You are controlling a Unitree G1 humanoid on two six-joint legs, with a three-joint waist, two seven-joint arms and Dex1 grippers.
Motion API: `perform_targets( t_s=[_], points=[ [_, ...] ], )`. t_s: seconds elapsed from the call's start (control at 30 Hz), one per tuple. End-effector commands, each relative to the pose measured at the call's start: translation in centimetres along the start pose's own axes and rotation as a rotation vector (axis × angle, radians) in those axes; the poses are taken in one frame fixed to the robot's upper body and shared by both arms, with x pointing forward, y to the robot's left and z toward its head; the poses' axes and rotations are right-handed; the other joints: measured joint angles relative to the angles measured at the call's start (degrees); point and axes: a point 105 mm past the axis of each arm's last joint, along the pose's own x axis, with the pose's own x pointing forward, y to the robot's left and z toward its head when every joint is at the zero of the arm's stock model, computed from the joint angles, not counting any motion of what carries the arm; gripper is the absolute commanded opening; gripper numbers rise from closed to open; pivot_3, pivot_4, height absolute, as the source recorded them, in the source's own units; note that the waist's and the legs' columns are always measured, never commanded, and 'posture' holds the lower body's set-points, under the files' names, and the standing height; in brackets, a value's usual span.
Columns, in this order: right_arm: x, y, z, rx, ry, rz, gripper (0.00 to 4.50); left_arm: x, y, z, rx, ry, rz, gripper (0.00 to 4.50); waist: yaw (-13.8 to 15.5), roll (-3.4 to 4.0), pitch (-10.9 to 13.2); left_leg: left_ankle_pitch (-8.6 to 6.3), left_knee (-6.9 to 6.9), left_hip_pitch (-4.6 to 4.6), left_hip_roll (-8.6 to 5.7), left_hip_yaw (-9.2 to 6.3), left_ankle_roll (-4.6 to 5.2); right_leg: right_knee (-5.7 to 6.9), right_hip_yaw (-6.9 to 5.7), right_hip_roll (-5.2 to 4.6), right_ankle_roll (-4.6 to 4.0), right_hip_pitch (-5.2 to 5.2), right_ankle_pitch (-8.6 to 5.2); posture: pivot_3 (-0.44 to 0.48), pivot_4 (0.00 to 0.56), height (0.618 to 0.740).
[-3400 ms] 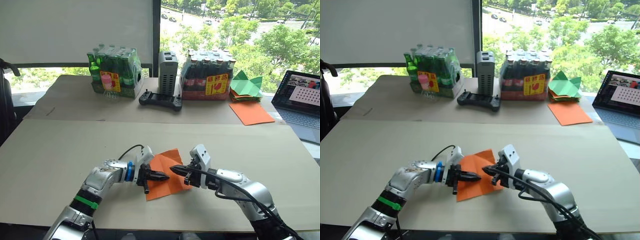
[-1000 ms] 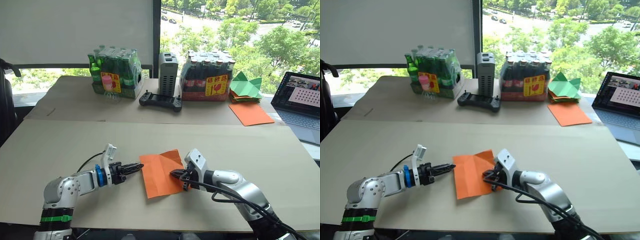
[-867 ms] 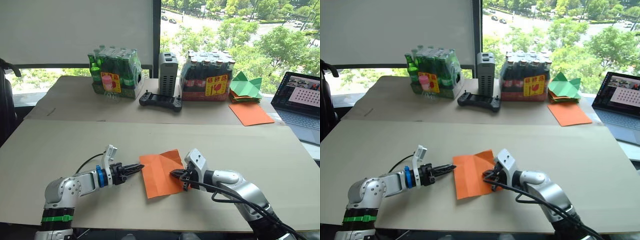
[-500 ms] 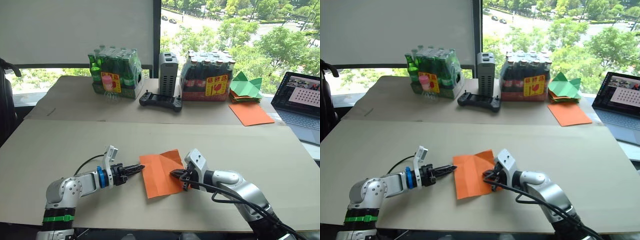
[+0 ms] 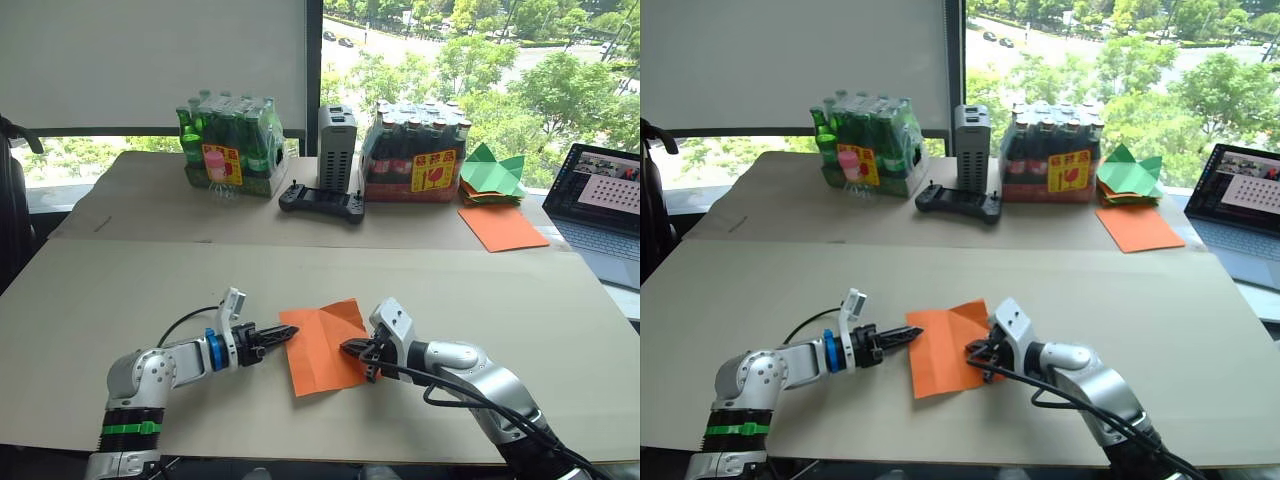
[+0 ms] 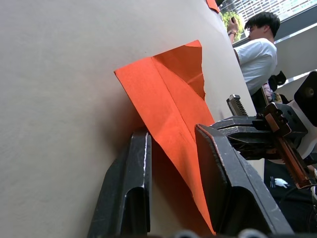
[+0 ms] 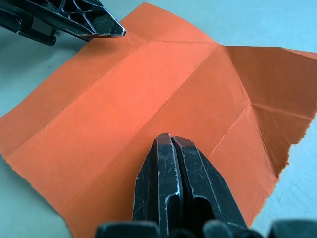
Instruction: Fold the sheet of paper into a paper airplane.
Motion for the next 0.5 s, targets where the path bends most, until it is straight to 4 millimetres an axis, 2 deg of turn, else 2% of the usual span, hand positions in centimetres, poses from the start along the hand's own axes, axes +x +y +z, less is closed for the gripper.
perform_targets(
  t_s=[0.03,0.07,0.17,0.33,0.5],
  points=[
    [0.0,0.2,-1.1,0.029,0.041,-0.005,0.0,0.3,-0.5,0.5,0.011,-0.008,-0.022,0.34,0.0,0.0,0.0,0.0,0.0,0.0,0.0,0.0,0.0,0.0,0.0,0.0,0.0,0.0,0.0,0.0,0.15,0.74],
    [0.0,0.2,-1.1,0.029,0.039,-0.004,0.0,0.4,-0.4,0.6,0.013,-0.01,-0.02,0.03,0.01,0.0,0.0,0.0,0.0,0.01,0.0,0.0,0.0,0.0,0.0,0.0,0.0,0.02,0.0,0.0,0.15,0.74],
    [-0.1,0.2,-0.8,0.033,0.026,-0.004,0.0,0.4,-0.3,0.6,0.017,-0.003,-0.009,0.03,0.01,0.0,0.0,0.0,0.0,0.03,0.0,0.0,0.0,0.0,0.0,0.0,0.0,0.03,0.0,0.0,0.15,0.74],
    [-0.4,0.0,0.9,0.067,-0.063,0.006,0.0,0.5,-0.1,0.7,0.02,0.004,-0.005,0.03,0.02,0.0,0.0,0.0,0.0,0.02,0.0,-0.01,0.0,0.0,0.0,0.0,0.0,0.03,0.0,0.0,0.15,0.74],
    [-1.4,0.5,4.3,0.144,-0.228,0.073,0.0,0.5,-0.1,0.7,0.027,0.023,-0.011,0.03,0.06,0.0,0.0,0.0,0.0,0.0,-0.01,-0.01,0.0,-0.01,0.0,0.0,0.0,0.02,0.0,0.0,0.15,0.74]
  ],
)
